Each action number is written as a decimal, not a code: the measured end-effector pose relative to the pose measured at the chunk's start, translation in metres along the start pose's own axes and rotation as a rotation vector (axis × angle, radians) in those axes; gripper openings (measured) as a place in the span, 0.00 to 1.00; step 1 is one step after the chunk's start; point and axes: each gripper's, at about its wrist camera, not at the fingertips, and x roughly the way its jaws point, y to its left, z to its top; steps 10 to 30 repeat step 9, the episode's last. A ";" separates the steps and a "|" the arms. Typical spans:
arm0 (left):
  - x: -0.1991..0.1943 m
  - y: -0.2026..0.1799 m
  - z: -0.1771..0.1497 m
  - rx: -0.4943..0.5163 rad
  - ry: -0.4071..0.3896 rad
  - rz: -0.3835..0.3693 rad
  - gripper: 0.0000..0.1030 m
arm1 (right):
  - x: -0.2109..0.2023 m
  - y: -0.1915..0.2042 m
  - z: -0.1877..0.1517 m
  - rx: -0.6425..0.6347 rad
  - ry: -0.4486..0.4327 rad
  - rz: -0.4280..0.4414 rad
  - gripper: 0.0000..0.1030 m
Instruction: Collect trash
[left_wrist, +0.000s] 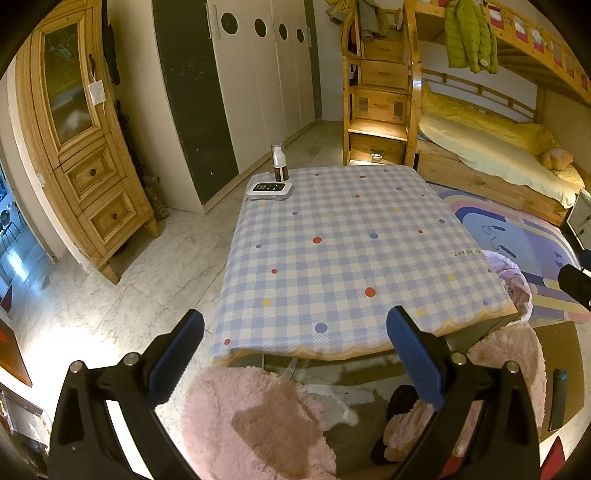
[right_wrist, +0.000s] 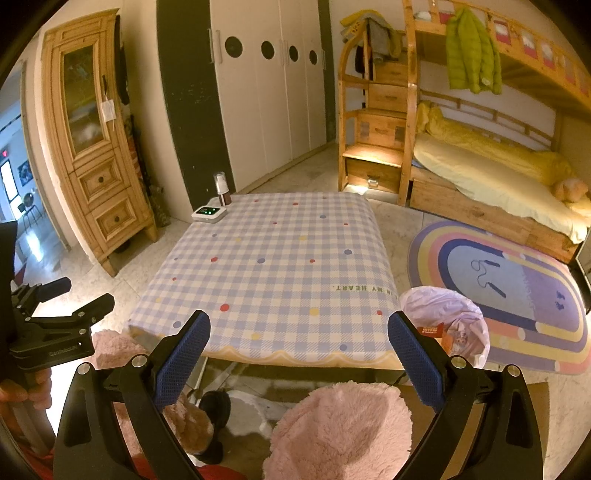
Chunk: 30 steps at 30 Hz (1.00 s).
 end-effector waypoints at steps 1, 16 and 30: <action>0.002 0.000 0.001 0.000 0.001 -0.002 0.93 | 0.000 -0.001 0.000 0.001 -0.001 0.003 0.93; 0.021 0.008 0.004 -0.029 0.018 -0.037 0.93 | 0.016 0.002 -0.008 0.009 0.037 0.009 0.93; 0.021 0.008 0.004 -0.029 0.018 -0.037 0.93 | 0.016 0.002 -0.008 0.009 0.037 0.009 0.93</action>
